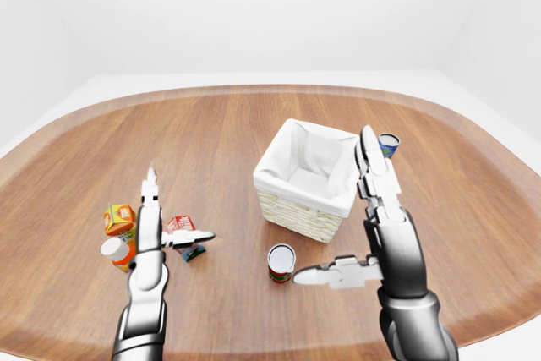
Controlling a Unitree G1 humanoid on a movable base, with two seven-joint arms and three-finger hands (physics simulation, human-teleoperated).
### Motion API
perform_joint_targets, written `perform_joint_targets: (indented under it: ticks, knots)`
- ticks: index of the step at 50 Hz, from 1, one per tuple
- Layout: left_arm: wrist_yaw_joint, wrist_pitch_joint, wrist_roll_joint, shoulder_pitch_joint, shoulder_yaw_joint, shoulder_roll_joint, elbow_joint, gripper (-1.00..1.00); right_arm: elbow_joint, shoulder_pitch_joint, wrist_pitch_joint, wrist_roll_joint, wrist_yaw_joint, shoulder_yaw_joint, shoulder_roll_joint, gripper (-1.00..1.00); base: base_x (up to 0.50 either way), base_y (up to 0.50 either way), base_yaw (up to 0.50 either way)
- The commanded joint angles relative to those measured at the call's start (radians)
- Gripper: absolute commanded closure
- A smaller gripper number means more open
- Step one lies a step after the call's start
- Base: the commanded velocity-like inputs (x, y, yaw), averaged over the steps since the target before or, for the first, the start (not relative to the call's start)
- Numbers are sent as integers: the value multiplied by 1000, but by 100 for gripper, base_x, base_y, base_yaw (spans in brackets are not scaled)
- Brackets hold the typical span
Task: Pick the milk and place it in the basket.
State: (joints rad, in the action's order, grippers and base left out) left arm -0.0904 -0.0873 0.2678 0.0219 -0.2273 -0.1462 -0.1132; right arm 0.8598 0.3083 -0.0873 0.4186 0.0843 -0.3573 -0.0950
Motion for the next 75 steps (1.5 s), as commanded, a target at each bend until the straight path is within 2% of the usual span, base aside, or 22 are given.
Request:
perform_joint_targets:
  ticks: [1,22,35,75]
  knots:
    - [-24,0,1,17,4,-13,-54,-100,4,4,0,0,3,-5,-3,-100,0,0,0]
    - [-30,0,-3,27,5,-17,-78,-100,8,4,0,-3,1,0,-2,-100,0,0,0]
    - [-60,0,-18,83,24,-34,-225,-100,14,-1,0,-3,-4,4,0,-100,0,0,0]
    - [-74,0,-29,93,21,-48,-265,-100,27,2,0,1,2,-5,-4,-100,0,0,0]
